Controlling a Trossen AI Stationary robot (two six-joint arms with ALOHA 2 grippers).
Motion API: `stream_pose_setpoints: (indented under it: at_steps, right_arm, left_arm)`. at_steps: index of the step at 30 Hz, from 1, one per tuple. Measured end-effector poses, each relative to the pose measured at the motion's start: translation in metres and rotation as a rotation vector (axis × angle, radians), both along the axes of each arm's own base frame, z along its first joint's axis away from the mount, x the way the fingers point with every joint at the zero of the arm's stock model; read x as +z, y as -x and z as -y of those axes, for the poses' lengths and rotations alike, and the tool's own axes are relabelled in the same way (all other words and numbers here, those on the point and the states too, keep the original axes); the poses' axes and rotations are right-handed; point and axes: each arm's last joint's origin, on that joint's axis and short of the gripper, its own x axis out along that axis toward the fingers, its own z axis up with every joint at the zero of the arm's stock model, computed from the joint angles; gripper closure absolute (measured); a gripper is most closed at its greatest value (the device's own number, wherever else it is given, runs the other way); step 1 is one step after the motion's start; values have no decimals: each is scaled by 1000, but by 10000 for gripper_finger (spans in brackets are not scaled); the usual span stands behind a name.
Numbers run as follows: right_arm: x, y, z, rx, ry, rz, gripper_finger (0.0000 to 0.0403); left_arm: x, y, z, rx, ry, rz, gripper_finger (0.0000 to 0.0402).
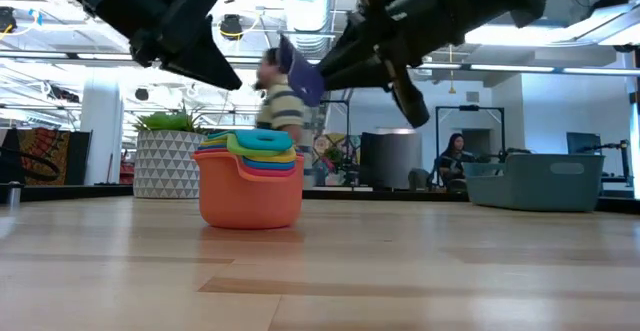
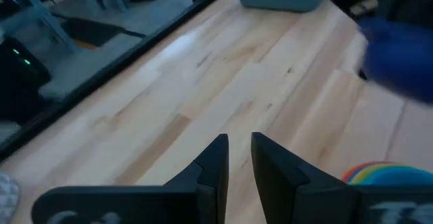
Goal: Nest measuring cups in basket
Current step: Stack the dark blue measuring cup into the light blue measuring cup
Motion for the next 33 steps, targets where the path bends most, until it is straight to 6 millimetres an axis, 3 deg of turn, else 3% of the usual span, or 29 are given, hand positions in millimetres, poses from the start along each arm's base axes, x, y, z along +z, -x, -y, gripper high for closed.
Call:
stream_pose_setpoints:
  at_steps: [10, 19, 33]
  right_arm:
    - [6, -27, -10, 105, -21, -119, 380]
    - [14, -29, -16, 79, -84, -135, 385]
    - [9, -26, -19, 40, -139, -171, 390]
  left_arm:
    - [15, 5, 3, -49, 23, 41, 347]
    - [16, 6, 4, -53, 23, 46, 347]
    - [16, 6, 4, -53, 23, 46, 347]
